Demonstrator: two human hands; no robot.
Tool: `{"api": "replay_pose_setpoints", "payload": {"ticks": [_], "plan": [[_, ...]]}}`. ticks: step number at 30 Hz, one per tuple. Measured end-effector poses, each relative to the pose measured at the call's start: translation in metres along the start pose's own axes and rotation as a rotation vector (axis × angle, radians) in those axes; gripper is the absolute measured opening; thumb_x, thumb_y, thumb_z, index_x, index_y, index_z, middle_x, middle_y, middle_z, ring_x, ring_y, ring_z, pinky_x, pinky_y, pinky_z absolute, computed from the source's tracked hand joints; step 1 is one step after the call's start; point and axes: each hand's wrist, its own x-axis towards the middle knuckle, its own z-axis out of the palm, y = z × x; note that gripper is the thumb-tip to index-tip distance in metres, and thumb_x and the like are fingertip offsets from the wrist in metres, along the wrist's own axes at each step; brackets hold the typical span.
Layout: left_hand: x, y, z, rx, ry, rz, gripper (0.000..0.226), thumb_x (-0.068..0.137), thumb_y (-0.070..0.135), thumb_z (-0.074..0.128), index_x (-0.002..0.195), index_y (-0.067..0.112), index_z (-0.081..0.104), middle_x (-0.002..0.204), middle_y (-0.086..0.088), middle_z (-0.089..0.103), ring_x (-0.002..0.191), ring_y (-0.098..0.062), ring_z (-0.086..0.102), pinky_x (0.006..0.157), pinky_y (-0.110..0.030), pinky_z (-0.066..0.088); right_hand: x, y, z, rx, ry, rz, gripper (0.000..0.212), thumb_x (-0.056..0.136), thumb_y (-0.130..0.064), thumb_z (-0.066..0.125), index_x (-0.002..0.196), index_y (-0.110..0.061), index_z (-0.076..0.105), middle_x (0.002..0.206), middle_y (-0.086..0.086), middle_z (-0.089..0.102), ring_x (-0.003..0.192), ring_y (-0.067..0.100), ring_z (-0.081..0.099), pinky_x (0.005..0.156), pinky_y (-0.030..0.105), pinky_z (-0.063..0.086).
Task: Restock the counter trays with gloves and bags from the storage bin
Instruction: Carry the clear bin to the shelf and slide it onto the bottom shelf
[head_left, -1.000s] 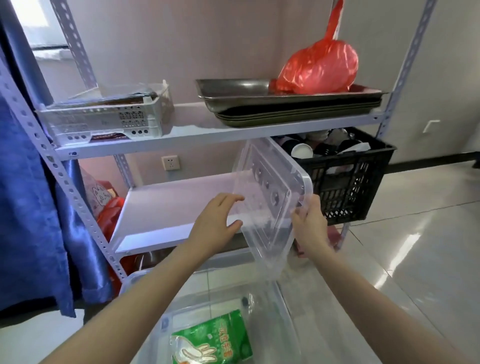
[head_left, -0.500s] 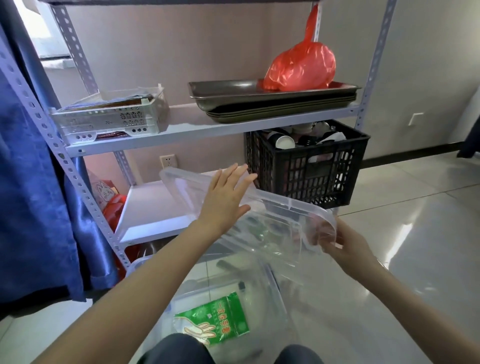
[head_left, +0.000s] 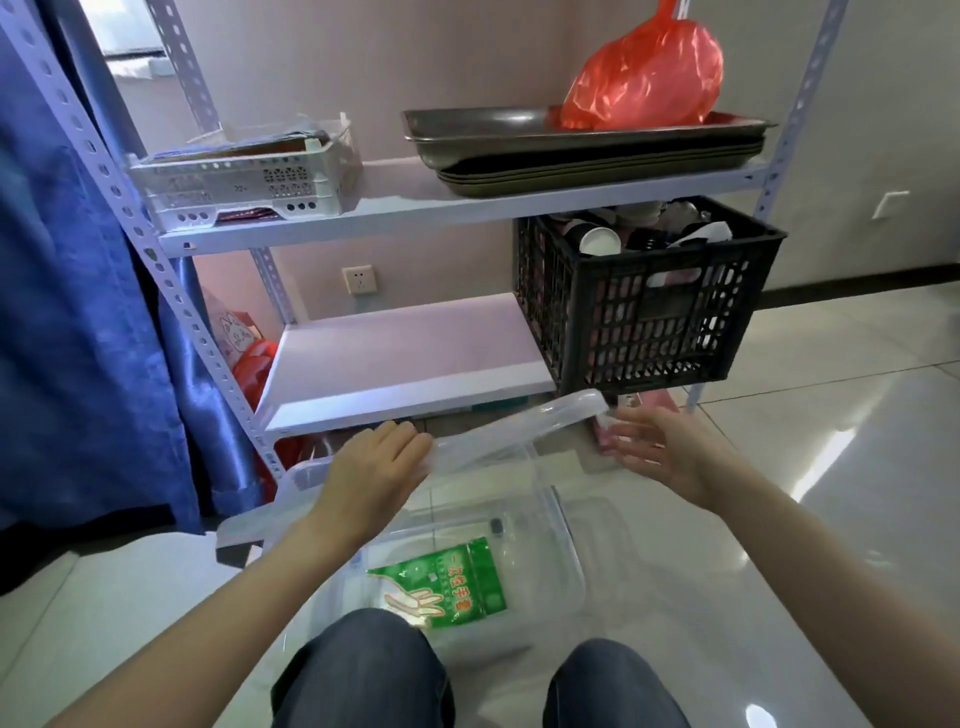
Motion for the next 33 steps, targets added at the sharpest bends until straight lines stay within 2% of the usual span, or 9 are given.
{"api": "replay_pose_setpoints", "payload": {"ticks": [3, 7, 9, 11, 14, 20, 25, 28, 33], "plan": [[-0.028, 0.012, 0.004, 0.016, -0.044, 0.075, 0.024, 0.078, 0.01, 0.069, 0.092, 0.015, 0.049, 0.079, -0.006, 0.061, 0.067, -0.023, 0.056, 0.056, -0.031, 0.043, 0.019, 0.01, 0.029, -0.075, 0.01, 0.093, 0.052, 0.085, -0.043, 0.064, 0.121, -0.007, 0.051, 0.102, 0.013, 0.056, 0.091, 0.03, 0.058, 0.075, 0.039, 0.054], [-0.051, 0.012, 0.005, -0.066, -0.13, 0.063, 0.031, 0.07, 0.011, 0.073, 0.092, 0.014, 0.052, 0.079, -0.006, 0.061, 0.066, -0.021, 0.056, 0.057, -0.028, 0.047, 0.035, 0.031, 0.052, -0.29, 0.016, 0.098, 0.028, 0.078, -0.007, 0.074, 0.102, 0.004, 0.063, 0.096, 0.018, 0.069, 0.077, 0.025, 0.068, 0.065, 0.033, 0.058], [-0.066, 0.007, 0.004, -0.172, -0.306, 0.024, 0.034, 0.075, 0.032, 0.071, 0.101, 0.017, 0.056, 0.086, -0.002, 0.06, 0.072, -0.019, 0.057, 0.061, -0.028, 0.051, 0.041, 0.042, 0.058, -0.34, 0.027, 0.086, 0.01, 0.078, -0.001, 0.072, 0.086, -0.001, 0.066, 0.092, 0.02, 0.068, 0.074, 0.027, 0.066, 0.065, 0.035, 0.058], [-0.088, 0.0, 0.005, -0.22, -0.594, -0.119, 0.054, 0.078, 0.066, 0.056, 0.117, 0.028, 0.054, 0.098, 0.007, 0.058, 0.085, -0.012, 0.055, 0.075, -0.029, 0.05, 0.048, 0.055, 0.056, -0.355, 0.032, 0.088, 0.014, 0.076, 0.004, 0.071, 0.085, -0.005, 0.065, 0.093, 0.019, 0.066, 0.082, 0.032, 0.065, 0.081, 0.044, 0.057], [-0.135, -0.016, 0.014, -0.391, -0.823, -0.531, 0.067, 0.072, 0.082, 0.044, 0.123, 0.039, 0.052, 0.118, 0.018, 0.052, 0.107, -0.004, 0.05, 0.097, -0.028, 0.044, 0.056, 0.083, 0.043, -0.426, 0.078, 0.095, 0.047, 0.078, 0.006, 0.068, 0.123, -0.004, 0.057, 0.117, 0.019, 0.059, 0.099, 0.034, 0.061, 0.096, 0.048, 0.05], [-0.213, -0.043, 0.04, -0.329, -0.774, -1.204, 0.055, 0.087, 0.039, 0.065, 0.133, 0.012, 0.051, 0.136, -0.014, 0.052, 0.121, -0.031, 0.051, 0.102, -0.041, 0.04, 0.068, 0.143, 0.027, -0.514, 0.136, 0.057, 0.068, 0.08, 0.004, 0.067, 0.142, -0.007, 0.04, 0.144, 0.016, 0.044, 0.118, 0.031, 0.053, 0.087, 0.043, 0.048], [-0.222, -0.042, 0.055, -0.307, -0.529, -1.354, 0.047, 0.082, 0.02, 0.071, 0.125, 0.006, 0.057, 0.123, -0.018, 0.055, 0.11, -0.034, 0.054, 0.097, -0.042, 0.043, 0.075, 0.179, 0.036, -0.588, 0.261, -0.007, 0.064, 0.079, -0.002, 0.069, 0.139, -0.009, 0.046, 0.14, 0.014, 0.051, 0.123, 0.029, 0.053, 0.083, 0.034, 0.045], [-0.222, -0.045, 0.058, -0.349, -0.437, -1.43, 0.046, 0.085, 0.017, 0.068, 0.127, 0.008, 0.055, 0.123, -0.018, 0.056, 0.108, -0.033, 0.058, 0.096, -0.042, 0.048, 0.08, 0.19, 0.038, -0.558, 0.316, -0.028, 0.059, 0.08, -0.006, 0.07, 0.136, -0.011, 0.05, 0.136, 0.014, 0.056, 0.12, 0.03, 0.055, 0.094, 0.044, 0.047], [-0.229, -0.046, 0.055, -0.372, -0.312, -1.44, 0.042, 0.083, 0.016, 0.068, 0.124, 0.013, 0.059, 0.112, -0.011, 0.067, 0.096, -0.026, 0.063, 0.088, -0.045, 0.054, 0.088, 0.194, 0.043, -0.526, 0.336, -0.052, 0.055, 0.082, -0.006, 0.066, 0.134, -0.013, 0.052, 0.133, 0.01, 0.059, 0.113, 0.029, 0.059, 0.067, 0.025, 0.042]]}}
